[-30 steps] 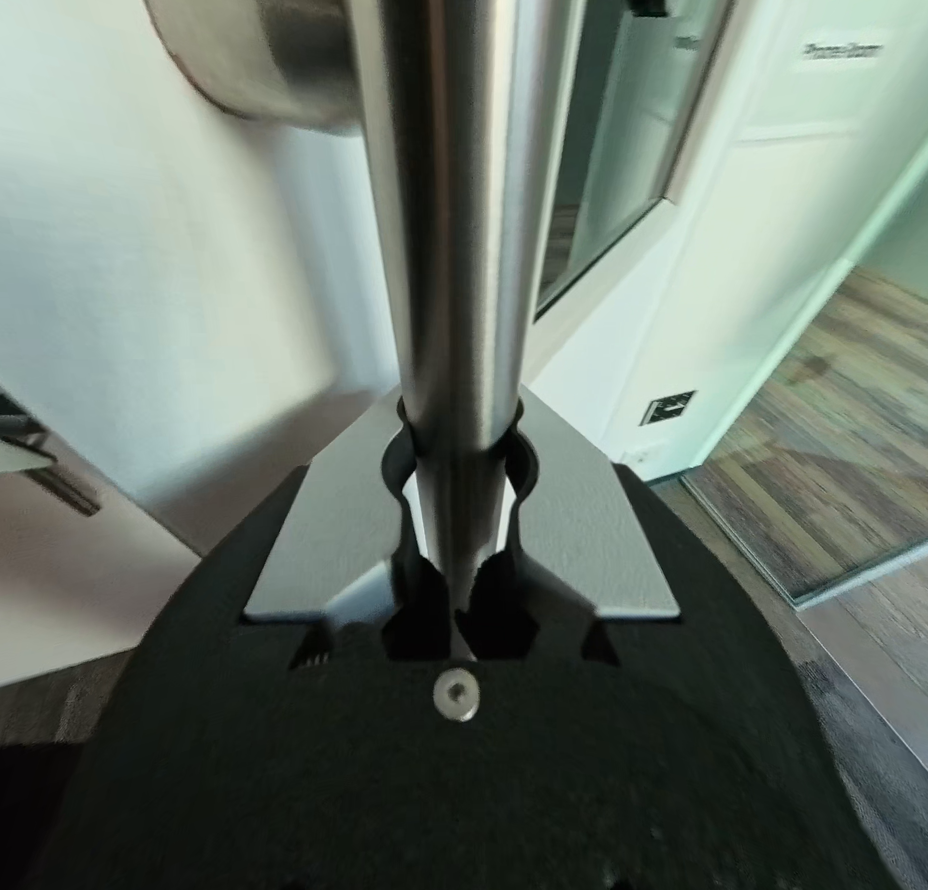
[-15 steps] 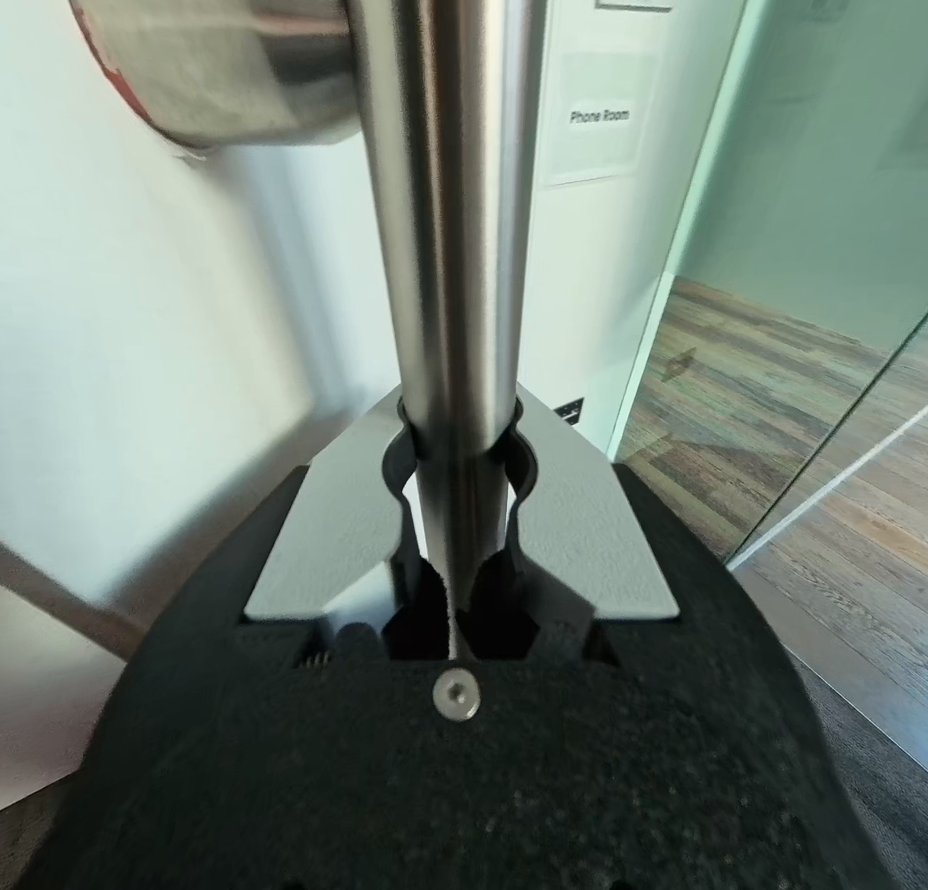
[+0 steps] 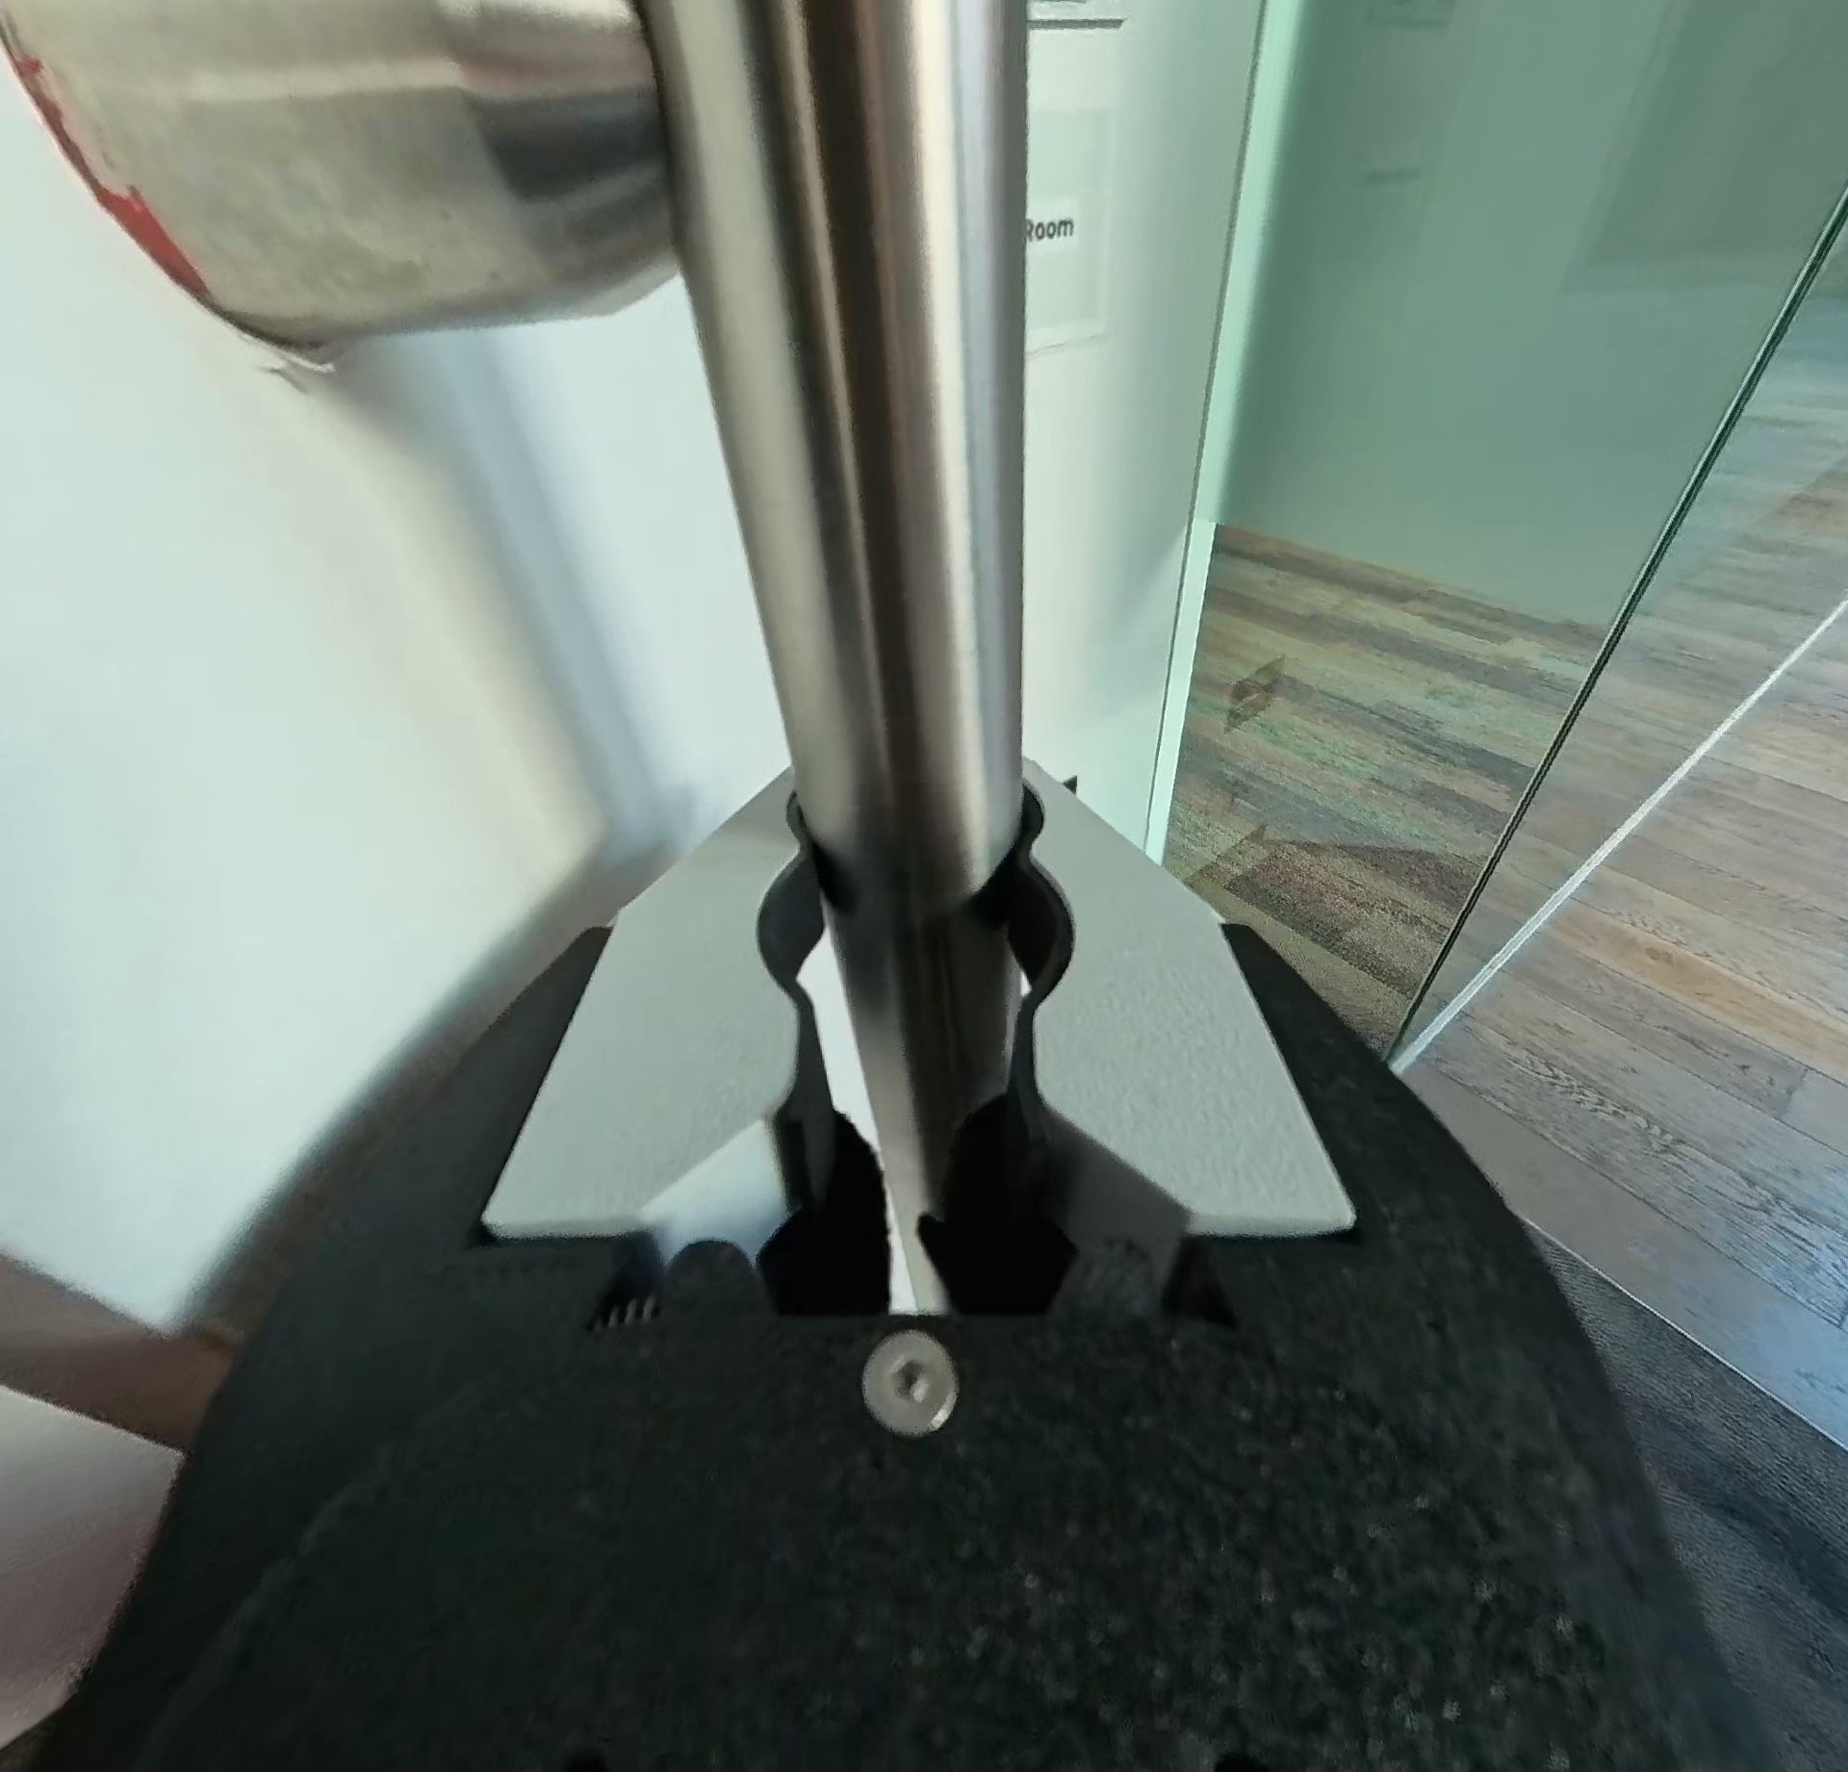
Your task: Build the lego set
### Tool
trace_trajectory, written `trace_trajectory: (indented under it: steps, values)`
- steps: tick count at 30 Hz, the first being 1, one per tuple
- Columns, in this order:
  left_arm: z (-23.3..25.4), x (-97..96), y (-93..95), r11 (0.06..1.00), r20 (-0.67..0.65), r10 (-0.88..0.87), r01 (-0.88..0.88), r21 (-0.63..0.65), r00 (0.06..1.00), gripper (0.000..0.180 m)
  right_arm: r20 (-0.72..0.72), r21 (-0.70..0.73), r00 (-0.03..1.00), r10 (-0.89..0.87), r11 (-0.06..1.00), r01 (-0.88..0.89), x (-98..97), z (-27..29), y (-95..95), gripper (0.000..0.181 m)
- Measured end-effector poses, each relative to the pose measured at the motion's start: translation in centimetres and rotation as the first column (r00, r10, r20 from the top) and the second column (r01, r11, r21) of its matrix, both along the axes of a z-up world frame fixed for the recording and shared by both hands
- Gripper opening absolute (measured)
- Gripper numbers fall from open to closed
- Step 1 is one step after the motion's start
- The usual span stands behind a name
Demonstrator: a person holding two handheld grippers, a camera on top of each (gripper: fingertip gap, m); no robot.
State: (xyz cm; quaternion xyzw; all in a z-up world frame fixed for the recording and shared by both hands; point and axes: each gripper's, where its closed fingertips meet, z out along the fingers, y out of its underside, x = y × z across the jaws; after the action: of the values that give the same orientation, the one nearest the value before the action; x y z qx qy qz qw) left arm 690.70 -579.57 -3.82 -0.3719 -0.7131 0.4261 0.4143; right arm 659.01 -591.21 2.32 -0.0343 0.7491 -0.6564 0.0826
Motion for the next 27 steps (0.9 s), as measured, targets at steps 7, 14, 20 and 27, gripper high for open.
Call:
trace_trajectory:
  steps: [7,14,20,27]
  values:
    - [18.0,-6.3,-2.6,0.981,-0.28,-0.183,0.194,0.012,0.942,0.034,-0.01,-0.066,0.999,-0.043,0.997,0.042,-1.3,2.0,1.1,0.039]
    - [32.7,-15.6,-6.9,0.952,-0.189,-0.304,0.29,-0.096,0.934,0.037,-0.041,-0.103,0.989,-0.139,0.986,0.134,0.6,3.3,8.3,0.038]
    - [33.9,-20.6,-8.1,0.935,-0.085,-0.354,0.35,-0.063,0.931,0.037,-0.158,-0.109,0.944,-0.289,0.956,0.274,3.3,0.7,14.4,0.028]
    - [34.7,-21.9,-7.3,0.914,-0.08,-0.402,0.393,-0.103,0.912,0.018,-0.063,0.02,0.969,-0.238,0.971,0.239,5.4,-3.1,17.0,0.028]
